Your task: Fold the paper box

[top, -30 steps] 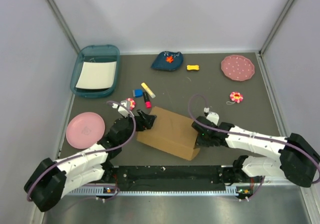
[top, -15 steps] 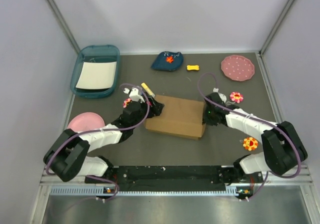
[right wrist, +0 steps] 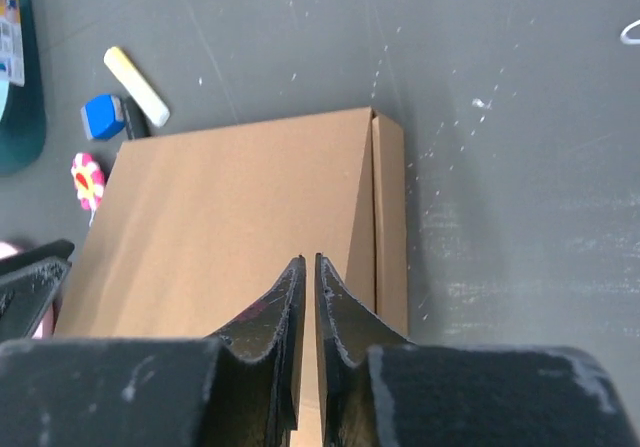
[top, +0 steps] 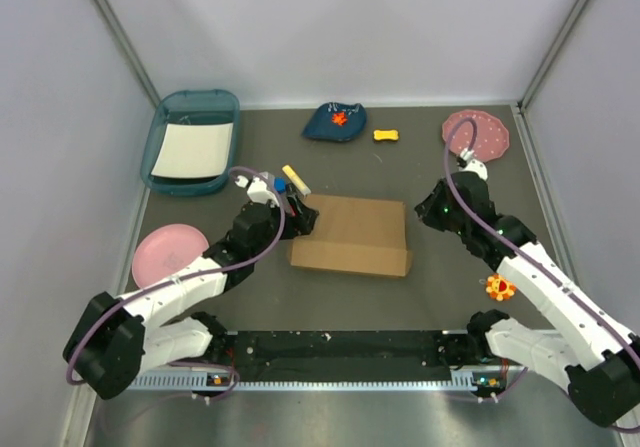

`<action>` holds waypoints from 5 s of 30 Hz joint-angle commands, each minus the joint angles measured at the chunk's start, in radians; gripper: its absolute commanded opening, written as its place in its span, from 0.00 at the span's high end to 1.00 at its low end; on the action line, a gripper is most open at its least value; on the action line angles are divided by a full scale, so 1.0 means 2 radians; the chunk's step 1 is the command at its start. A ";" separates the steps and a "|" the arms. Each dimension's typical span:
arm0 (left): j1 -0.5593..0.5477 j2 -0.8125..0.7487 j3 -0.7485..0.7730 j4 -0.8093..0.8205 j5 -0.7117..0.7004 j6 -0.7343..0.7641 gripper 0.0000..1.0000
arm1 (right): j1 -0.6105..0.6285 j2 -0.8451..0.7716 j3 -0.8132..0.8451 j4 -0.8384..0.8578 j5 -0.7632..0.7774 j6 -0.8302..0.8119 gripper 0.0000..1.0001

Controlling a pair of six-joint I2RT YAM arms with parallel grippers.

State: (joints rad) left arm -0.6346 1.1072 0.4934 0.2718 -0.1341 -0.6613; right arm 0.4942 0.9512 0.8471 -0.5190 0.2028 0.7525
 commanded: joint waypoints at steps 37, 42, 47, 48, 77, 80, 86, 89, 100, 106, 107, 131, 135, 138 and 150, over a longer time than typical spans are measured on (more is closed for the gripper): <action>0.012 -0.014 -0.009 -0.023 0.162 -0.051 0.34 | -0.002 0.057 -0.109 0.107 -0.243 0.087 0.45; 0.012 -0.029 -0.005 -0.054 0.141 -0.030 0.42 | -0.002 0.050 -0.123 0.098 -0.213 0.076 0.47; 0.012 -0.037 -0.007 -0.070 0.118 -0.010 0.46 | -0.002 0.041 -0.121 0.079 -0.190 0.057 0.47; 0.012 -0.035 -0.007 -0.073 0.116 -0.008 0.47 | -0.002 0.044 -0.119 0.075 -0.186 0.055 0.47; 0.012 -0.118 -0.050 0.077 0.086 -0.010 0.33 | -0.001 0.021 -0.098 0.155 -0.268 0.005 0.94; 0.012 -0.053 -0.023 0.035 0.163 -0.008 0.39 | 0.001 0.043 -0.120 0.159 -0.281 0.005 0.94; 0.011 0.008 -0.057 0.014 0.168 -0.012 0.46 | 0.004 0.055 -0.152 0.128 -0.261 -0.005 0.93; 0.010 0.042 -0.061 -0.004 0.163 -0.008 0.48 | 0.006 0.061 -0.157 0.102 -0.239 -0.014 0.93; 0.012 0.033 -0.021 -0.071 0.099 0.008 0.40 | 0.006 0.087 -0.139 0.049 -0.206 -0.038 0.90; 0.013 -0.041 0.008 -0.065 0.086 -0.004 0.27 | 0.005 0.043 -0.164 0.113 -0.210 -0.020 0.94; 0.013 -0.050 0.007 -0.055 0.087 -0.011 0.26 | 0.006 0.018 -0.168 0.134 -0.216 -0.005 0.91; 0.024 -0.060 -0.012 -0.035 0.103 -0.015 0.24 | -0.005 0.034 -0.286 0.366 -0.335 0.082 1.00; 0.026 -0.067 0.001 -0.036 0.100 -0.009 0.23 | -0.005 -0.038 -0.207 0.290 -0.310 0.056 1.00; 0.027 -0.056 0.006 -0.060 0.051 -0.015 0.22 | -0.005 -0.045 -0.205 0.260 -0.289 0.049 1.00; 0.038 0.044 -0.020 -0.013 0.108 -0.011 0.12 | -0.005 0.001 -0.259 0.244 -0.221 0.038 0.63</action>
State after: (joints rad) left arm -0.5610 1.0954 0.4561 0.1822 -0.0235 -0.7071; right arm 0.4820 0.8516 0.3233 -0.0231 -0.2985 0.8719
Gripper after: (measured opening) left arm 0.913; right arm 0.392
